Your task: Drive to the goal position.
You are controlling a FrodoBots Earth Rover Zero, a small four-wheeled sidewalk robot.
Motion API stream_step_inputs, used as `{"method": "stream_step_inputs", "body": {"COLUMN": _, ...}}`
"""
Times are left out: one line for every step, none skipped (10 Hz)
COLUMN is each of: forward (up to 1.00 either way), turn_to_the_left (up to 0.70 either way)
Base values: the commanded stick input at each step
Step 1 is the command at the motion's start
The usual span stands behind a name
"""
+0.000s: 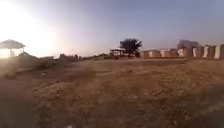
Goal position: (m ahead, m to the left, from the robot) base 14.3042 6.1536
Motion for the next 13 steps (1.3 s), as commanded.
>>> {"method": "stream_step_inputs", "body": {"forward": 0.7, "turn_to_the_left": 0.02}}
{"method": "stream_step_inputs", "body": {"forward": 0.7, "turn_to_the_left": 0.1}}
{"method": "stream_step_inputs", "body": {"forward": 0.7, "turn_to_the_left": 0.26}}
{"method": "stream_step_inputs", "body": {"forward": 0.7, "turn_to_the_left": 0.11}}
{"method": "stream_step_inputs", "body": {"forward": 0.7, "turn_to_the_left": 0.0}}
{"method": "stream_step_inputs", "body": {"forward": 0.7, "turn_to_the_left": 0.0}}
{"method": "stream_step_inputs", "body": {"forward": 0.7, "turn_to_the_left": 0.0}}
{"method": "stream_step_inputs", "body": {"forward": 0.7, "turn_to_the_left": 0.15}}
{"method": "stream_step_inputs", "body": {"forward": 0.7, "turn_to_the_left": 0.34}}
{"method": "stream_step_inputs", "body": {"forward": 0.7, "turn_to_the_left": 0.33}}
{"method": "stream_step_inputs", "body": {"forward": 0.7, "turn_to_the_left": 0.17}}
{"method": "stream_step_inputs", "body": {"forward": 0.7, "turn_to_the_left": 0.0}}
{"method": "stream_step_inputs", "body": {"forward": 0.7, "turn_to_the_left": 0.0}}
